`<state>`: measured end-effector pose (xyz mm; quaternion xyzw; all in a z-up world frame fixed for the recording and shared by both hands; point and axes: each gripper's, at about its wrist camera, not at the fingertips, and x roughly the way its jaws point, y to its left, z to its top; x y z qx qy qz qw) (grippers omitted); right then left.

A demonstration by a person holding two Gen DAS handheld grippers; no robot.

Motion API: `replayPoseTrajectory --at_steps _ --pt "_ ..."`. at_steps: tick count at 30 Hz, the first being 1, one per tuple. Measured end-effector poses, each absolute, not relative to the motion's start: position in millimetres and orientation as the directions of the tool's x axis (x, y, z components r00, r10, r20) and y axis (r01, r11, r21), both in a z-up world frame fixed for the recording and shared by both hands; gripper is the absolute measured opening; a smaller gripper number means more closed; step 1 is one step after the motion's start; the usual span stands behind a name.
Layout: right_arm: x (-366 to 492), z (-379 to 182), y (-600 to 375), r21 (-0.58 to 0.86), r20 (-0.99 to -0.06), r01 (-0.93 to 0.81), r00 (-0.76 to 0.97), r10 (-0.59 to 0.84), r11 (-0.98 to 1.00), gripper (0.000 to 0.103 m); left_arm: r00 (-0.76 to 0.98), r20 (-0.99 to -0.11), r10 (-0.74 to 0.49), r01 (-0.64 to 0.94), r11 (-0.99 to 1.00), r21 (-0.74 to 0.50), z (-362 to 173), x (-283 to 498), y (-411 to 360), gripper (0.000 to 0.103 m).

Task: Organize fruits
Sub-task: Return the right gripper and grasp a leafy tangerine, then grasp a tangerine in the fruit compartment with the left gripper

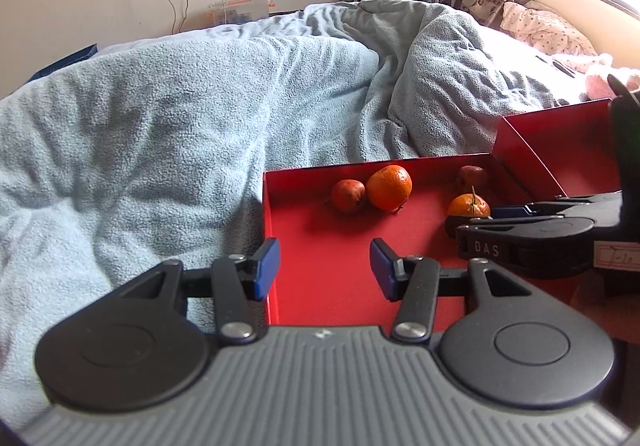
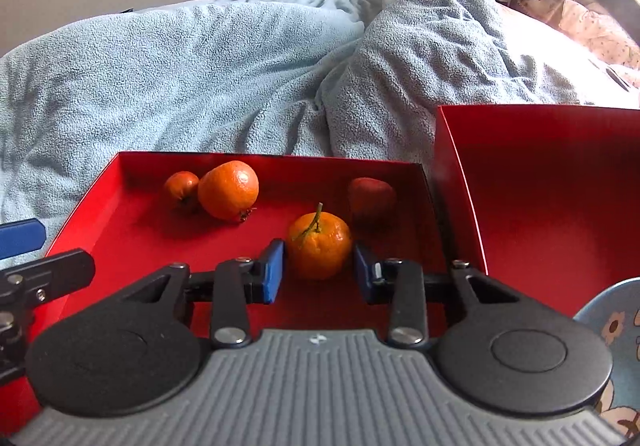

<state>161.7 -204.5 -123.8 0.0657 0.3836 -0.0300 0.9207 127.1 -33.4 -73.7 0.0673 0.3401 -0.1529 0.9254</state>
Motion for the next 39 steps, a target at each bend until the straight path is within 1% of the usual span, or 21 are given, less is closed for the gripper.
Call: replayPoseTrajectory --at_steps 3,9,16,19,24,26,28,31,39 --pt "127 -114 -206 0.154 -0.704 0.097 0.709 0.040 0.983 0.043 0.719 -0.657 -0.228 0.326 0.945 0.029 -76 131 -38 0.053" --pt "49 -95 -209 0.192 -0.672 0.039 0.733 0.102 0.981 0.043 0.715 -0.659 -0.233 0.338 0.940 0.036 -76 143 -59 0.052" --pt "-11 -85 -198 0.113 -0.640 -0.068 0.758 0.125 0.991 0.042 0.717 -0.664 -0.212 0.360 0.928 0.092 -90 155 -86 0.052" --pt "-20 -86 -193 0.113 -0.638 -0.092 0.756 0.143 0.989 0.042 0.729 -0.655 -0.198 0.343 0.934 0.100 -92 160 -85 0.052" --pt "-19 -87 -193 0.135 -0.635 -0.096 0.756 0.161 0.986 0.042 0.726 -0.652 -0.219 0.316 0.948 0.033 -91 167 -72 0.051" --pt "-19 -87 -193 0.142 -0.633 -0.098 0.756 0.166 0.985 0.042 0.720 -0.634 -0.282 0.375 0.927 0.014 -87 162 -78 0.052" --pt "-20 -87 -194 0.146 -0.633 -0.101 0.755 0.172 0.984 0.042 0.725 -0.617 -0.305 0.420 0.906 0.047 -85 157 -91 0.052" --pt "-21 -87 -193 0.151 -0.635 -0.104 0.752 0.177 0.983 0.042 0.737 -0.618 -0.274 0.429 0.896 0.114 -89 162 -108 0.052" --pt "-18 -87 -200 0.143 -0.645 -0.096 0.746 0.166 0.985 0.042 0.739 -0.629 -0.240 0.444 0.876 0.188 -104 186 -135 0.052"
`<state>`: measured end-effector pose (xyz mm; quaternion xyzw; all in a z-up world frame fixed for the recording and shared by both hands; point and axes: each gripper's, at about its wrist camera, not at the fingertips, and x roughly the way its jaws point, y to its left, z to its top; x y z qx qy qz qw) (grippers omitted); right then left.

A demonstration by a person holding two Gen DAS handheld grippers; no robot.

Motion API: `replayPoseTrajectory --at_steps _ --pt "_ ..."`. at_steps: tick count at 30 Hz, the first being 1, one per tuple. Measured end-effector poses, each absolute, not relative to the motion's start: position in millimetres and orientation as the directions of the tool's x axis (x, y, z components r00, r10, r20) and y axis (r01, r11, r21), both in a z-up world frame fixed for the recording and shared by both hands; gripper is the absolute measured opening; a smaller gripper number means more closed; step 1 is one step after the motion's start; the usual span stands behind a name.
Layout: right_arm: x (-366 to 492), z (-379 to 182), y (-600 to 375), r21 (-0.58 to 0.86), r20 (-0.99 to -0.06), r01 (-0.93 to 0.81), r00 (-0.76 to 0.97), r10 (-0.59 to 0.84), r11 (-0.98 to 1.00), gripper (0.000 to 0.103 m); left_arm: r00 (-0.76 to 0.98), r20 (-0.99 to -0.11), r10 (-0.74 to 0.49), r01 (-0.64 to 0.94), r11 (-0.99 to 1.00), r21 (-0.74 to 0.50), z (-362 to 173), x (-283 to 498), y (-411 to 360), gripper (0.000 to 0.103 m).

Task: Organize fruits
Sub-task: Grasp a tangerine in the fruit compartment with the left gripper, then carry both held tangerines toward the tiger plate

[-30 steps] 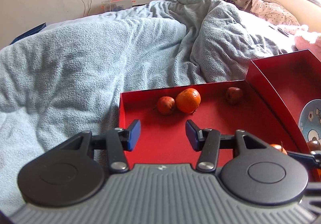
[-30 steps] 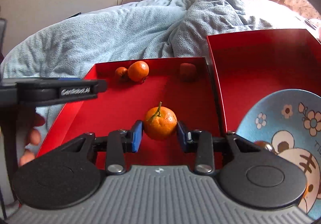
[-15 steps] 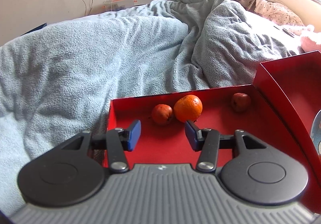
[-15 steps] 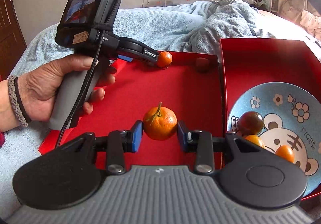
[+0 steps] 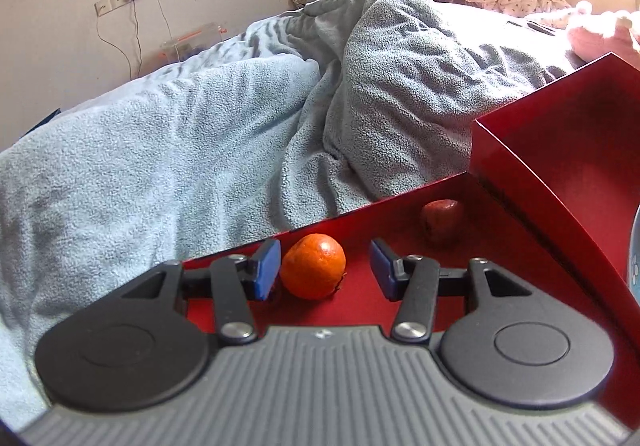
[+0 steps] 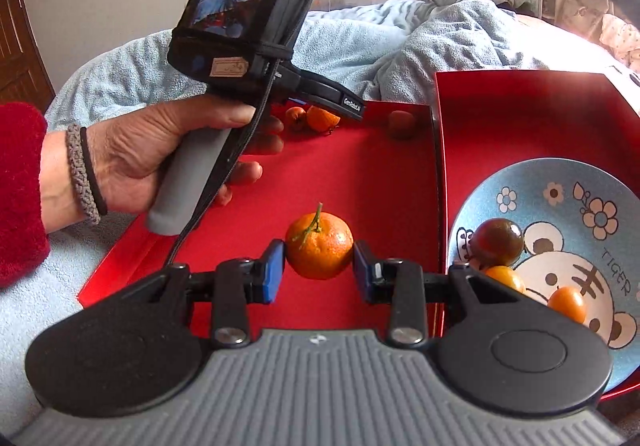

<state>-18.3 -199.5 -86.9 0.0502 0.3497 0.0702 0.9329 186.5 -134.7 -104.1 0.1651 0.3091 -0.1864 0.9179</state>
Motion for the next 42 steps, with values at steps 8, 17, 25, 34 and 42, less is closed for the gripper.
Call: replayPoseTrajectory --at_steps 8,17,25,34,42 --pt "-15 -89 -203 0.129 -0.653 -0.091 0.741 0.154 0.987 0.042 0.779 -0.605 -0.166 0.431 0.843 0.323 -123 183 -146 0.055" --pt "-17 -82 -206 0.096 -0.633 -0.086 0.764 0.128 0.992 0.042 0.777 -0.609 -0.159 0.401 0.871 0.283 -115 181 -138 0.039" --pt "-23 -74 -215 0.075 -0.616 -0.063 0.782 0.096 0.995 0.042 0.749 -0.634 -0.191 0.405 0.890 0.211 -107 164 -135 0.038" --pt "-39 -67 -220 0.068 -0.606 -0.067 0.790 0.094 0.995 0.042 0.750 -0.626 -0.211 0.414 0.889 0.196 -88 134 -138 0.038" --pt "-55 -61 -230 0.071 -0.591 -0.045 0.803 0.078 0.996 0.043 0.754 -0.616 -0.226 0.422 0.886 0.192 -72 109 -144 0.038"
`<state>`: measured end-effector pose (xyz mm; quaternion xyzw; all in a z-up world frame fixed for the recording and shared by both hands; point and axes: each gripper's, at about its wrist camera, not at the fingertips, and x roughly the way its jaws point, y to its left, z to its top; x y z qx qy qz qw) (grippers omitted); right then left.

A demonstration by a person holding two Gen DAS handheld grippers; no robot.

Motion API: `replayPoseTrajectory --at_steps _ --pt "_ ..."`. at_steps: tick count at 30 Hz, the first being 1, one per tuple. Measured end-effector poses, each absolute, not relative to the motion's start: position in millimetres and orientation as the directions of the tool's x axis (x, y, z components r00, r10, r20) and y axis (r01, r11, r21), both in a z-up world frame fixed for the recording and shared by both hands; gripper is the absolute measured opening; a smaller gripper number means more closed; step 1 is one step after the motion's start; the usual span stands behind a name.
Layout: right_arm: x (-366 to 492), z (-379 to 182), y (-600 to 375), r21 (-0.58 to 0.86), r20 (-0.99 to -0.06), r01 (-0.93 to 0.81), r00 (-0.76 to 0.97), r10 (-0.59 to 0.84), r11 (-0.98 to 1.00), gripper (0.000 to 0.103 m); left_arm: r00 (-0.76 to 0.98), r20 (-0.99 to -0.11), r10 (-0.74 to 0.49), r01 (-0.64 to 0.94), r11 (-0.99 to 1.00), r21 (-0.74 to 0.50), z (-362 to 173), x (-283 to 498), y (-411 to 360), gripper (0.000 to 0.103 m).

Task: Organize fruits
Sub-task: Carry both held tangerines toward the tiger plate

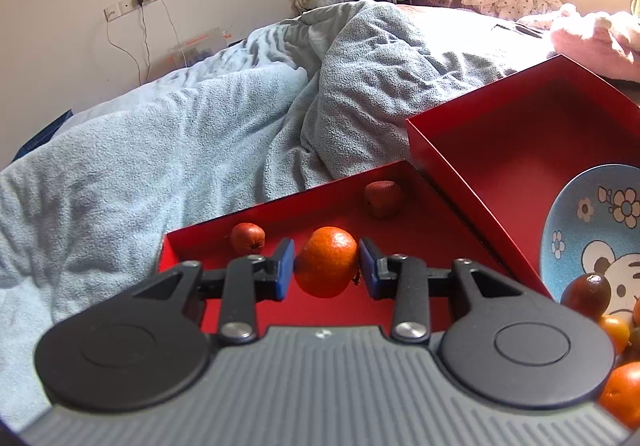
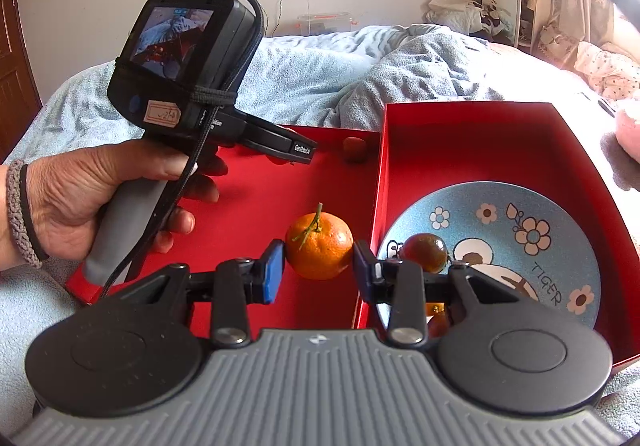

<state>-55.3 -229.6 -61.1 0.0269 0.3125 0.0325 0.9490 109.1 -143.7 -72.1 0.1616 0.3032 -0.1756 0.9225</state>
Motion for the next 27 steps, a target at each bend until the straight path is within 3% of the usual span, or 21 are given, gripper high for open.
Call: replayPoseTrajectory --at_steps 27 --pt "-119 -64 -306 0.069 -0.585 0.120 0.809 -0.057 0.990 0.043 0.701 -0.605 -0.378 0.575 0.802 0.165 -43 40 -218 0.038"
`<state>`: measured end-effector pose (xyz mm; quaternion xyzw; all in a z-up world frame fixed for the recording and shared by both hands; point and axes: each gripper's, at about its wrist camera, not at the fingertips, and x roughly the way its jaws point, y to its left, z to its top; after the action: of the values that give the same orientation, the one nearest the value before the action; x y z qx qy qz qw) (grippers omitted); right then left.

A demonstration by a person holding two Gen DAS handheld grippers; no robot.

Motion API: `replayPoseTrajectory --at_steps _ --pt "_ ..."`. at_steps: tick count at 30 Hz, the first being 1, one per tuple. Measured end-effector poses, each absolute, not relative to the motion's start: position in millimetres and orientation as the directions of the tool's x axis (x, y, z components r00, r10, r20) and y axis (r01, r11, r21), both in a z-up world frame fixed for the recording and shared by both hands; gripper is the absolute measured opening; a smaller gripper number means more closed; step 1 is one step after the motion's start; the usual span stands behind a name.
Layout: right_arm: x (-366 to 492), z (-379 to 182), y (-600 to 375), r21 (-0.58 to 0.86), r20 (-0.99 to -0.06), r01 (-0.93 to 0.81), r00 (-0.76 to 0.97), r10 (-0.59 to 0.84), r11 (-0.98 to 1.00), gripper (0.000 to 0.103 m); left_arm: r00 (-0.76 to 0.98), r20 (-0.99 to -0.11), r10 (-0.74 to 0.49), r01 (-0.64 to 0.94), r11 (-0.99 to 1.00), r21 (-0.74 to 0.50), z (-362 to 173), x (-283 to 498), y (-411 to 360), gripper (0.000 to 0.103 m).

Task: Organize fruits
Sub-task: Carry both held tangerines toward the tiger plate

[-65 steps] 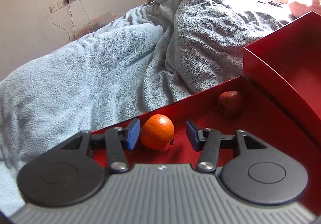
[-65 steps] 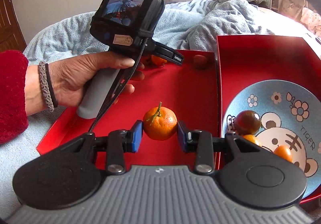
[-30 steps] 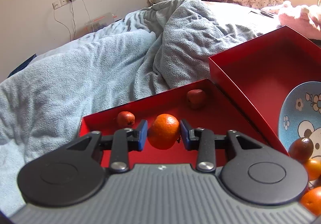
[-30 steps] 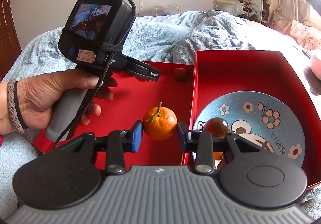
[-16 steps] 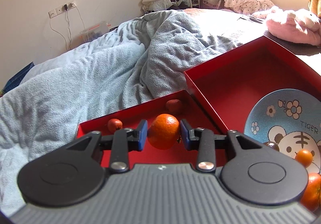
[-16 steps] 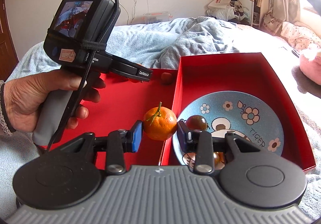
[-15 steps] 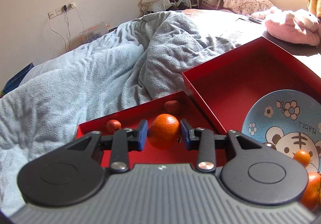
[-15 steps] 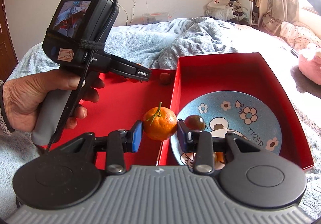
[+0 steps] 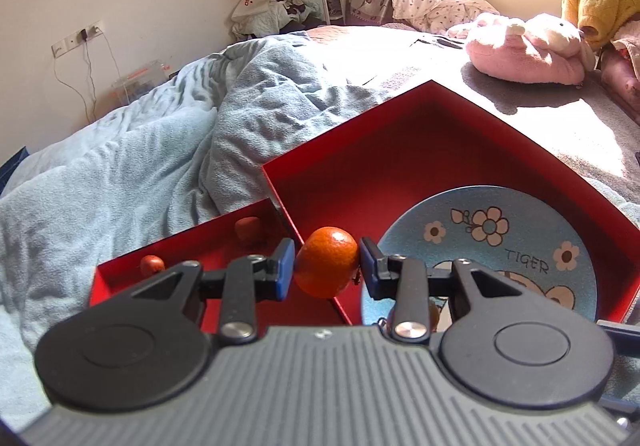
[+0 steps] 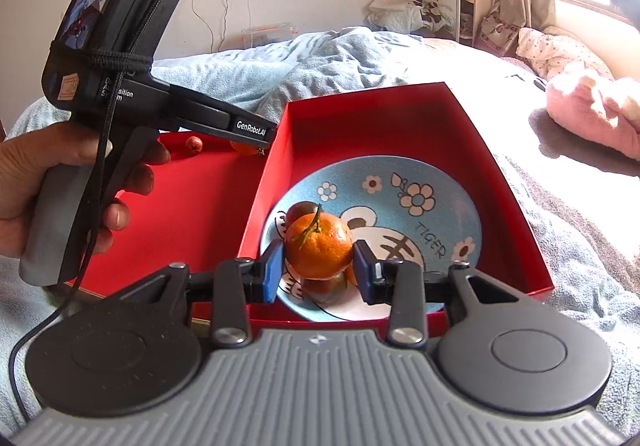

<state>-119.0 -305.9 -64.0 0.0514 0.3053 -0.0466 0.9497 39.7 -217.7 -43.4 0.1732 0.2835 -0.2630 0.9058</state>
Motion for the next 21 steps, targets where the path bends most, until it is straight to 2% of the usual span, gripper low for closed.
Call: replayPoseTrajectory --at_steps 16,21 --pt "-115 -79 -331 0.050 -0.620 0.180 0.777 -0.111 0.982 0.043 0.621 -0.646 -0.443 0.679 0.717 0.161 -72 22 -278 0.038" --pt "-111 -84 -332 0.050 -0.631 0.184 0.768 -0.111 0.982 0.043 0.607 -0.668 -0.430 0.687 0.707 0.169 -82 22 -282 0.039"
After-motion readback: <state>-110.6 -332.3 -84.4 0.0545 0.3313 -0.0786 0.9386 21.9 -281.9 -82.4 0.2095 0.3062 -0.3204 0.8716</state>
